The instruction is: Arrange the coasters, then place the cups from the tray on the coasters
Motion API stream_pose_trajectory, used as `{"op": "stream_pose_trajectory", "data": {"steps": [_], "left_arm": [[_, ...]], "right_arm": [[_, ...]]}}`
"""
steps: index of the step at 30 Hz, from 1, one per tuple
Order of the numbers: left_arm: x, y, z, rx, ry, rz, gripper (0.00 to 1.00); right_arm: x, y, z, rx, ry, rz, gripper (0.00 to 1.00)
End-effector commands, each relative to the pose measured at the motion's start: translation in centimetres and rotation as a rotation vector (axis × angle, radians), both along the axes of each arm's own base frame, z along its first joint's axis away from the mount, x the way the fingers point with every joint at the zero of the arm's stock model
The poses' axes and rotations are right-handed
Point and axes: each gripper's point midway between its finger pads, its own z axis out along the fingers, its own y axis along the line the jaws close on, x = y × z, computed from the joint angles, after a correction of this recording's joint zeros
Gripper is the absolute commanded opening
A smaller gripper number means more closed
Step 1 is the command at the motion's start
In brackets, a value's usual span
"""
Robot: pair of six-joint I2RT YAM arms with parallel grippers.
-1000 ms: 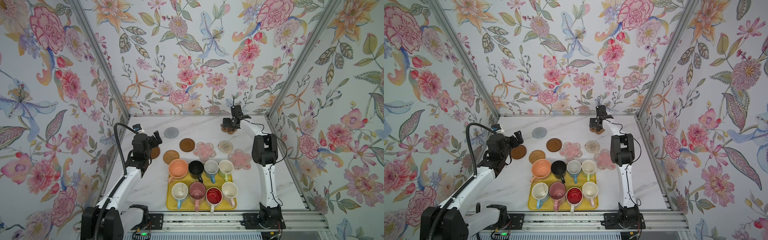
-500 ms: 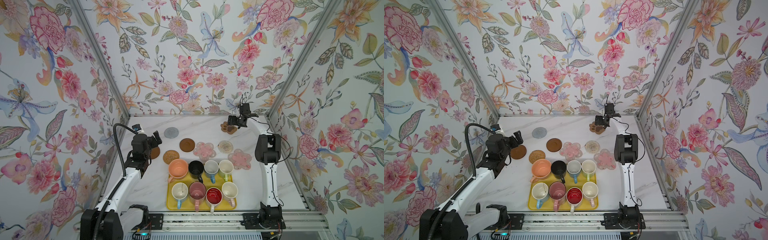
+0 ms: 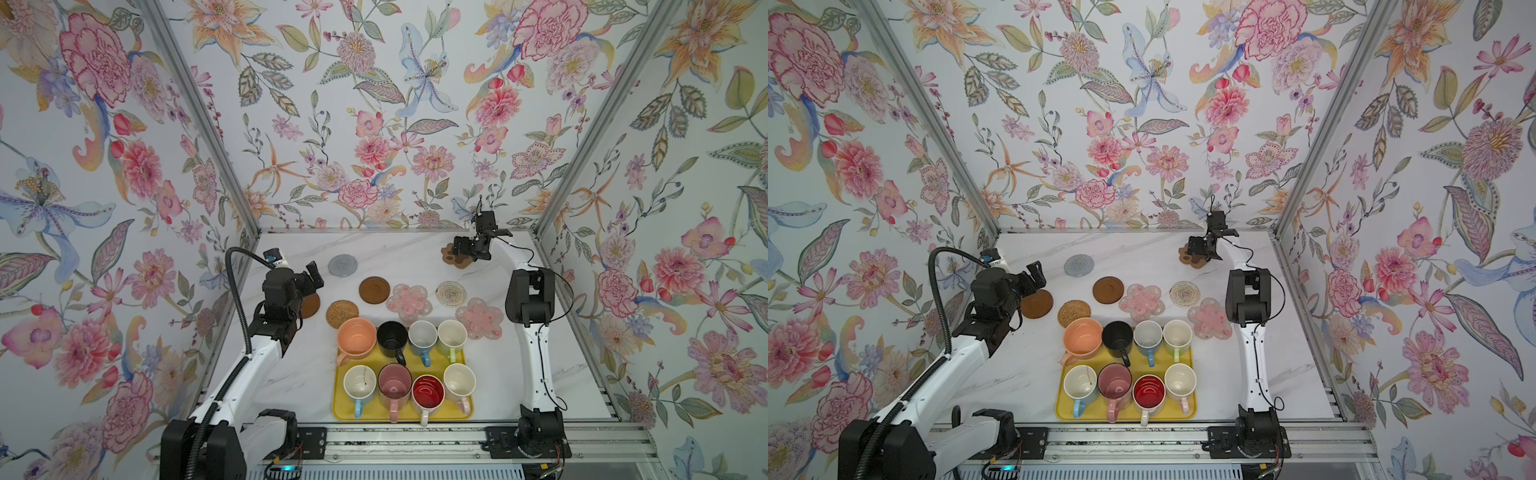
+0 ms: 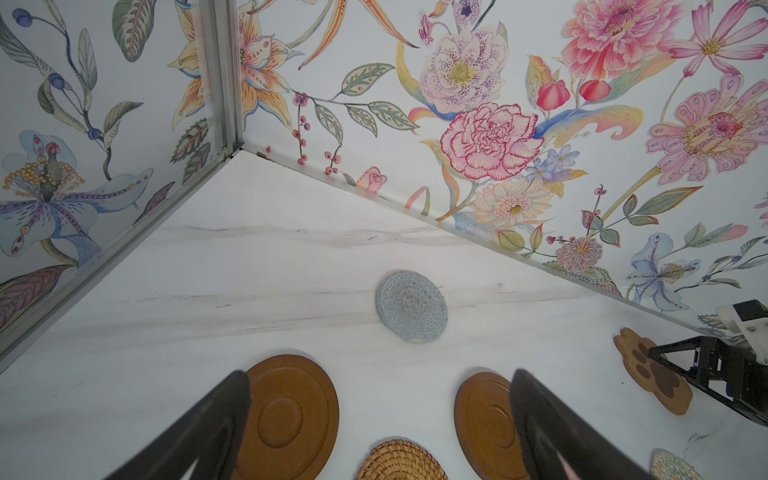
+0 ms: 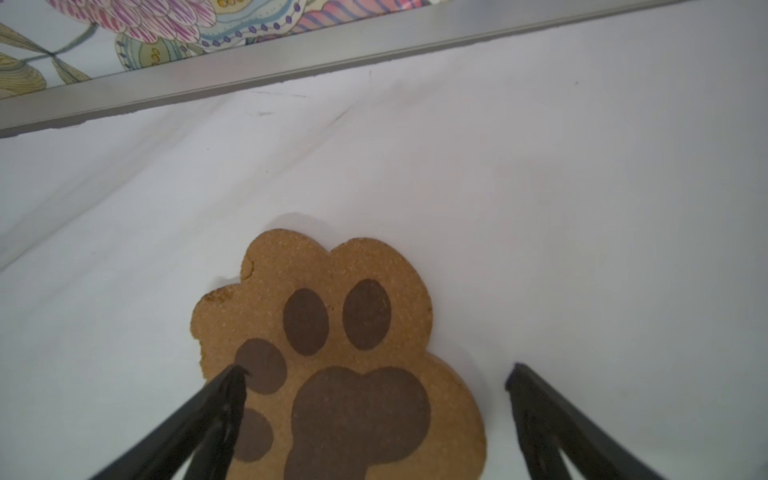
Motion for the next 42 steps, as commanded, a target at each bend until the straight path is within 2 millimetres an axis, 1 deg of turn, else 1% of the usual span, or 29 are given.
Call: {"op": "stream_pose_trajectory", "data": {"steps": [1,8,15,25,35,37,39,42], "left_arm": [[0.1,0.1,1.2,-0.019,-0.029,0.002,0.99],[0.0,0.2,1.2,-0.014,-0.029,0.006,0.99],[0.1,0.2,1.0,-0.013,-0.024,0.005,0.99],[0.0,0.2,0.6,-0.012,-0.019,0.004,0.99],[0.0,0.2,0.5,-0.006,-0.019,0.0,0.99],[-0.1,0.2,0.3,-0.004,-0.017,-0.001,0.99],[-0.1,0.2,0.4,-0.002,-0.017,-0.002,0.99],[-0.1,0.2,0.3,0.002,-0.015,-0.002,0.99]], "right_arm": [[-0.1,-0.1,-0.6,0.02,0.025,-0.018,0.99],[-0.1,0.6,-1.2,0.038,0.04,-0.01,0.99],[-0.7,1.4,-0.8,0.038,0.044,0.018,0.98],[-2.8,2.6,-0.9,0.01,0.081,0.057,0.97],[-4.9,4.3,-0.1,-0.063,0.084,0.072,0.97],[-5.3,4.2,0.1,-0.091,0.084,0.062,0.97],[-5.5,3.8,0.4,-0.123,0.08,0.042,0.97],[-5.7,3.3,1.3,-0.169,0.061,0.025,0.97]]}}
